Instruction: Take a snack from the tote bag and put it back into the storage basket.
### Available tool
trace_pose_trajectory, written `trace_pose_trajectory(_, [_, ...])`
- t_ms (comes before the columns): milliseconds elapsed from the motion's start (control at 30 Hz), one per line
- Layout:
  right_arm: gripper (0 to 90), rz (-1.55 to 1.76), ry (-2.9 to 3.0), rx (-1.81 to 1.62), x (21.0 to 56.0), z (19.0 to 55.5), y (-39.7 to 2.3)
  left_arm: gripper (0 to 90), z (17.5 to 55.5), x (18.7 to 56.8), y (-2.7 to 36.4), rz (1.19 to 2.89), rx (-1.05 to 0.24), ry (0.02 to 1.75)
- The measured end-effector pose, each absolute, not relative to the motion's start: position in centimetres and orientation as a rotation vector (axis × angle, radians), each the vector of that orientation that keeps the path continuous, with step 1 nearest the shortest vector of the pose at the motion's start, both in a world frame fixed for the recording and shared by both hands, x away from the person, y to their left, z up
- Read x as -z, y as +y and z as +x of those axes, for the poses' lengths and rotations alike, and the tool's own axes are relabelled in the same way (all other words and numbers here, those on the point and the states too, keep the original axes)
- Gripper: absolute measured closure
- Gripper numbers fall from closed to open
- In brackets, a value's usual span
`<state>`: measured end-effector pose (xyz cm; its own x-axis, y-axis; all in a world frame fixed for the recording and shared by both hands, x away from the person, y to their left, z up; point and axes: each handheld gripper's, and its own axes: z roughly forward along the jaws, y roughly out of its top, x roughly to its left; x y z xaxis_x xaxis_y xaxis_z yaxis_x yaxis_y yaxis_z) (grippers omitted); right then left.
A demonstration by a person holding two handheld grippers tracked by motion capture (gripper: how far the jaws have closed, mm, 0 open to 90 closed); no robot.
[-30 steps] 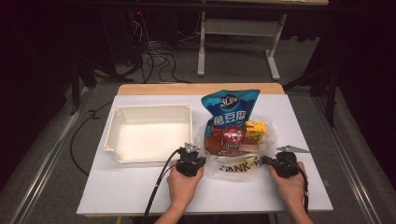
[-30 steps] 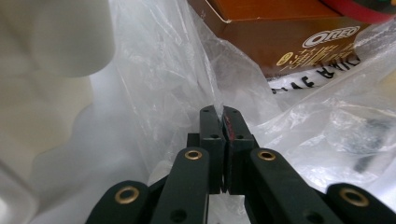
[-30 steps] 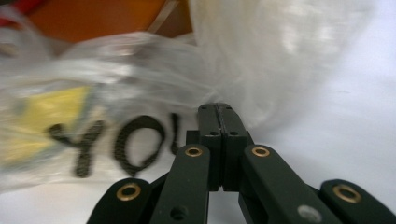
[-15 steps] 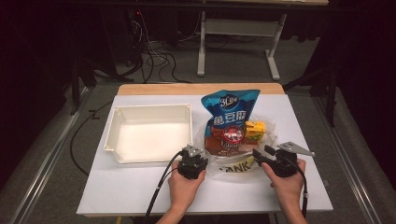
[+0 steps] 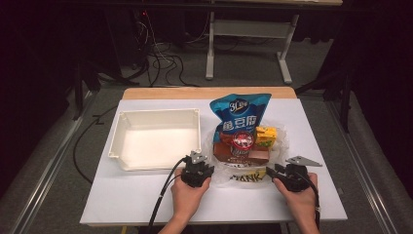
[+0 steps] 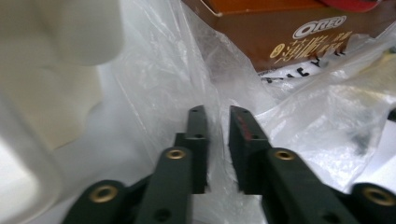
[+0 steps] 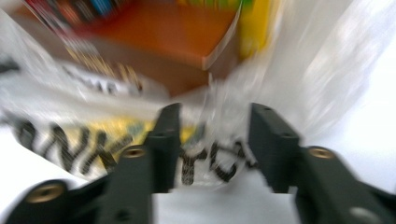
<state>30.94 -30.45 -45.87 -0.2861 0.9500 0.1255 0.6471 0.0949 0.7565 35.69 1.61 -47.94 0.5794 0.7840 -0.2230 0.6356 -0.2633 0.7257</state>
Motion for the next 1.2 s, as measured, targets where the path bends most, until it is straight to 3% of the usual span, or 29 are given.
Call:
trace_pose_trajectory(167, [48.4, 1.458, 1.897, -1.129, 43.3, 29.3, -30.8, 65.4, 35.0, 46.5, 2.2, 1.916, -0.262, 1.105])
trace_pose_trajectory(367, [49.3, 1.422, 1.860, -1.176, 42.6, 28.8, -31.0, 58.4, 34.7, 43.5, 3.0, 1.826, -0.296, 1.056])
trace_pose_trajectory(667, [51.2, 1.399, 1.861, -1.220, 42.9, 28.8, -30.8, 56.7, 36.4, 38.9, 2.9, 1.739, -0.350, 0.997])
trace_pose_trajectory(967, [47.6, 1.334, 1.834, -1.278, 38.5, 31.4, -30.6, 65.0, 36.0, 40.2, 3.2, 1.778, -0.338, 1.011])
trace_pose_trajectory(1200, [37.7, 1.267, 1.838, -1.284, 35.3, 35.3, -29.6, 63.2, 35.8, 40.3, 3.8, 1.773, -0.335, 0.999])
